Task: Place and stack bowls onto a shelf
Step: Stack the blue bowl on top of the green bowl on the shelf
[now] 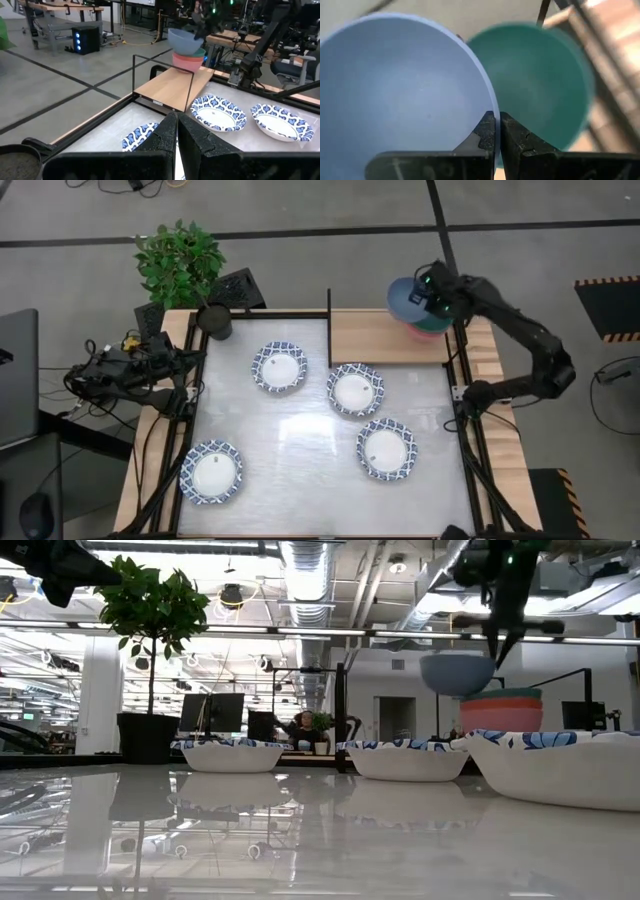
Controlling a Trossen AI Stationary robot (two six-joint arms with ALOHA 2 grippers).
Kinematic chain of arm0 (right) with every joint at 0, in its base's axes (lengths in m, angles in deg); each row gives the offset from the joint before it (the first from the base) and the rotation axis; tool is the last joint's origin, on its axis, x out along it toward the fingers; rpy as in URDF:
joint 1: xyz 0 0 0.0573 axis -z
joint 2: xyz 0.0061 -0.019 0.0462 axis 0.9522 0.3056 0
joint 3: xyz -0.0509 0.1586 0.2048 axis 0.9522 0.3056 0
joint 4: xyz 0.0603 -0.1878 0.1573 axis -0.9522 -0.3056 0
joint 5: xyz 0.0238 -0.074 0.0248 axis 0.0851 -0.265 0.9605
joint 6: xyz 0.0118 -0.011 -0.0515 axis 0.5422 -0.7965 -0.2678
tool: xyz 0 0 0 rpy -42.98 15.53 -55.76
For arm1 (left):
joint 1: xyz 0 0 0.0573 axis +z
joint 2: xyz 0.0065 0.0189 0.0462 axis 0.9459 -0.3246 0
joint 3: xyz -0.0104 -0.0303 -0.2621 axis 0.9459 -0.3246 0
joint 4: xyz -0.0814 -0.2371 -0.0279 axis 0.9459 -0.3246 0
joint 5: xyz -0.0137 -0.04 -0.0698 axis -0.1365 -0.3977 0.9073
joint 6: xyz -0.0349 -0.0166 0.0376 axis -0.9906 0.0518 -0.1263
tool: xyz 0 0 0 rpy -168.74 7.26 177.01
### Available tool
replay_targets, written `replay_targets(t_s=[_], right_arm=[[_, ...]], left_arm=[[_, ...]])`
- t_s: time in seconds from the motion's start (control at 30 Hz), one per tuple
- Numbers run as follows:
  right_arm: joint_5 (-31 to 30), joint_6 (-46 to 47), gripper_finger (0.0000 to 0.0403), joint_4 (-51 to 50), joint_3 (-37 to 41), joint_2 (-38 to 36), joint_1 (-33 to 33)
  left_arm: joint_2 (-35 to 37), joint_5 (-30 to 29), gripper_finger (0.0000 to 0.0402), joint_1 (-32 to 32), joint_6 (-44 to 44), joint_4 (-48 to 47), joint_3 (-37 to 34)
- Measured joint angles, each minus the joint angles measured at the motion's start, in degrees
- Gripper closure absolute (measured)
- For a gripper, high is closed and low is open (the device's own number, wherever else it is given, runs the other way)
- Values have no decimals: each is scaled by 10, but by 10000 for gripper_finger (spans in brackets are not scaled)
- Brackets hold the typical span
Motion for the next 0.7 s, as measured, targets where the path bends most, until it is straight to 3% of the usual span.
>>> replay_targets(t_s=[0.13,0.27,0.57,0.7], right_arm=[[-24,119,374,123,98,-27,-18],[-70,198,374,173,150,-62,-24],[-111,193,373,83,158,-113,-24],[-123,242,370,16,158,-122,-40]], left_arm=[[0,0,401,0,0,0,0],[0,0,401,0,0,0,0],[0,0,401,0,0,0,0],[0,0,401,0,0,0,0]])
